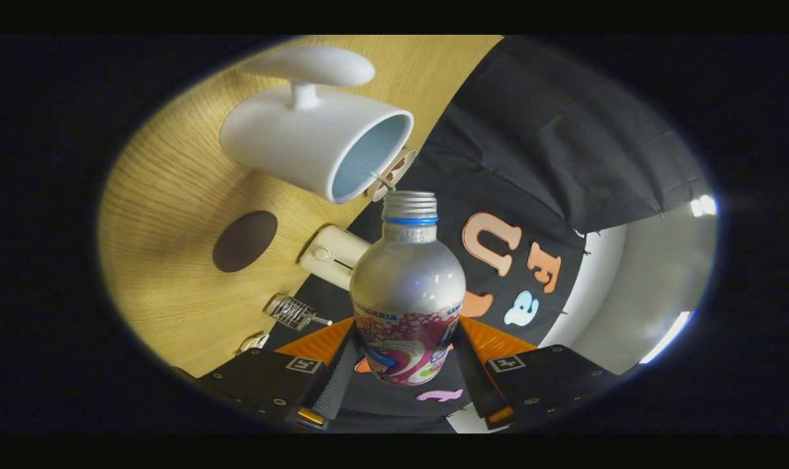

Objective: Take the bottle from table, then pour the juice into the cup, finally place the bottle on the coaster

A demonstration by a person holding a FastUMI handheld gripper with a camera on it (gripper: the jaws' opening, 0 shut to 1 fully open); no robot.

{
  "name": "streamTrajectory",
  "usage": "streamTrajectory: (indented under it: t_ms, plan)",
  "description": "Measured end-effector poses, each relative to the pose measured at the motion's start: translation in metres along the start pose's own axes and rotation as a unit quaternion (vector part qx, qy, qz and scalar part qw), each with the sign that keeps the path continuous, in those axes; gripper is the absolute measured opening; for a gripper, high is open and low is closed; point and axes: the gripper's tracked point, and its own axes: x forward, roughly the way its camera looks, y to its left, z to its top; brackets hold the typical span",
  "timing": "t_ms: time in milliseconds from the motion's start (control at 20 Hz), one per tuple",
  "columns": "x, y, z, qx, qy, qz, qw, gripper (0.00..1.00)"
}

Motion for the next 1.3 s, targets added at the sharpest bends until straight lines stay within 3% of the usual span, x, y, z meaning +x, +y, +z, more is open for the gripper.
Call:
streamTrajectory:
  t_ms: [350, 700, 850, 1000, 1300]
  plan:
    - [-0.001, 0.004, 0.002, 0.022, 0.0, 0.016, 1.0, 0.77]
    - [-0.005, 0.03, 0.015, 0.146, -0.003, 0.088, 0.985, 0.77]
    - [-0.006, 0.046, 0.02, 0.227, 0.003, 0.122, 0.966, 0.77]
    - [-0.006, 0.034, 0.02, 0.309, 0.008, 0.115, 0.944, 0.78]
    - [0.007, 0.008, 0.008, 0.502, 0.031, 0.095, 0.859, 0.78]
